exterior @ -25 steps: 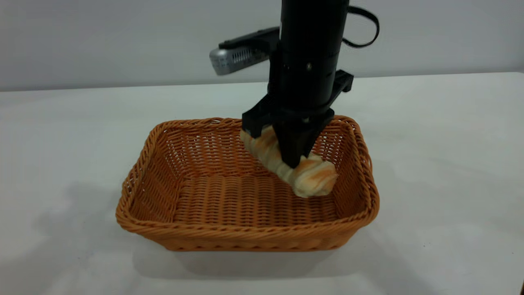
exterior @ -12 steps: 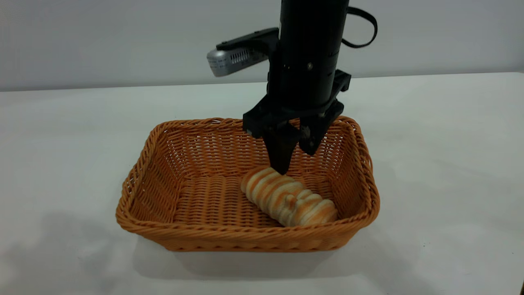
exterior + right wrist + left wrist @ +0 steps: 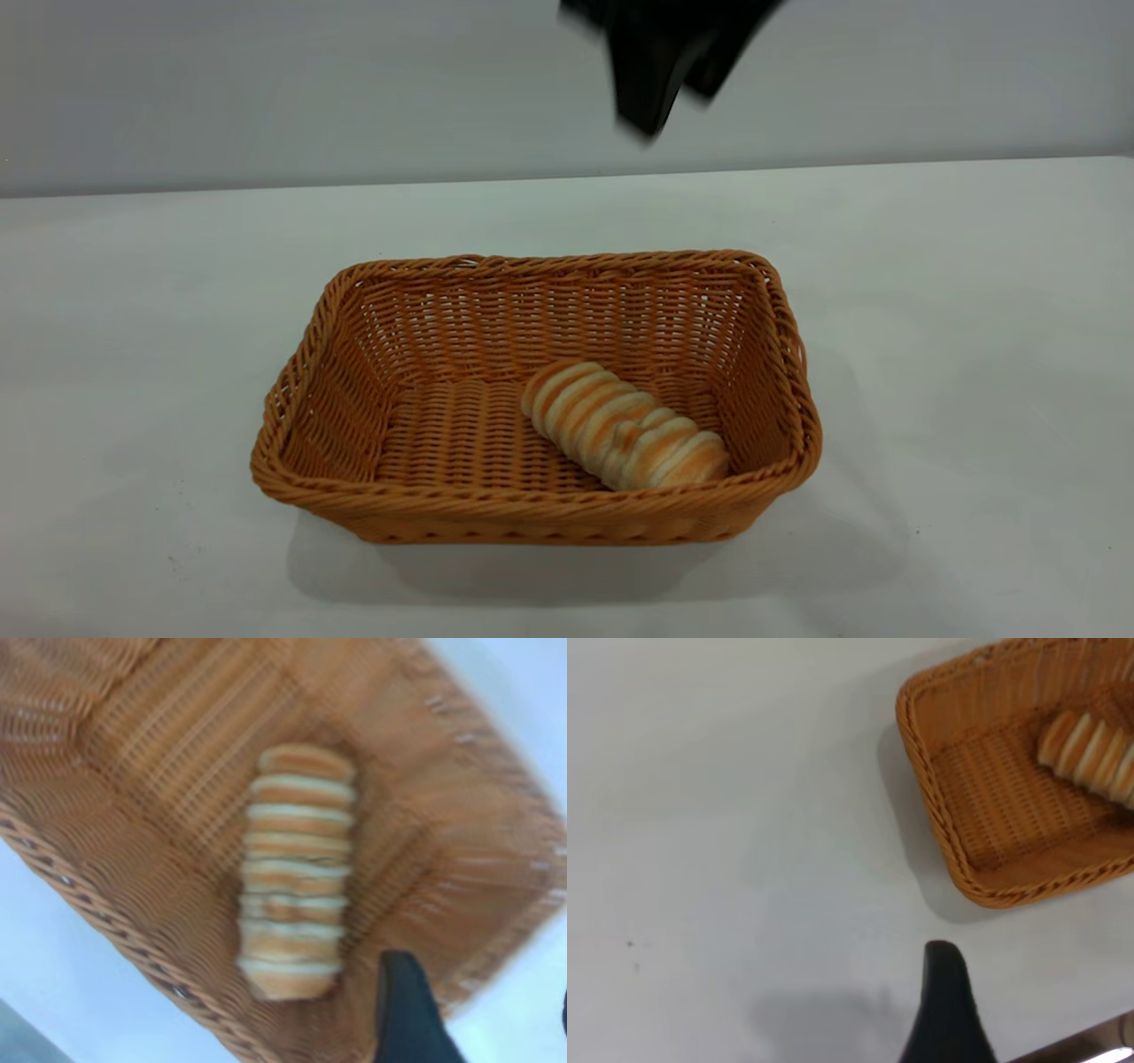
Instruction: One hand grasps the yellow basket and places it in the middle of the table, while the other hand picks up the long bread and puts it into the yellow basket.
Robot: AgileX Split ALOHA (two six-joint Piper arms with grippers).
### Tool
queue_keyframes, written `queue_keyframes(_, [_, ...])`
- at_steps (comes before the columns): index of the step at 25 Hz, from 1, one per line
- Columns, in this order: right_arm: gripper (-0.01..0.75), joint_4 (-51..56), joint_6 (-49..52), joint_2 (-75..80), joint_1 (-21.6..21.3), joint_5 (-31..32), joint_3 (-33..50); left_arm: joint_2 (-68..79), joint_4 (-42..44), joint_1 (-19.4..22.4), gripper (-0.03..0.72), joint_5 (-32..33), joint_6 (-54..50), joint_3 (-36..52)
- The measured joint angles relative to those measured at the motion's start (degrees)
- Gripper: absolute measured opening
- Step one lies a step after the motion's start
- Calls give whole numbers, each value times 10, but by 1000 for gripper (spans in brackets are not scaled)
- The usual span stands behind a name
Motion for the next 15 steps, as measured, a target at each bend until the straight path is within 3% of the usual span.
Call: queue_keyframes(15, [403, -25, 36, -221, -2, 144, 0, -215, 6, 0, 581, 74, 0, 69])
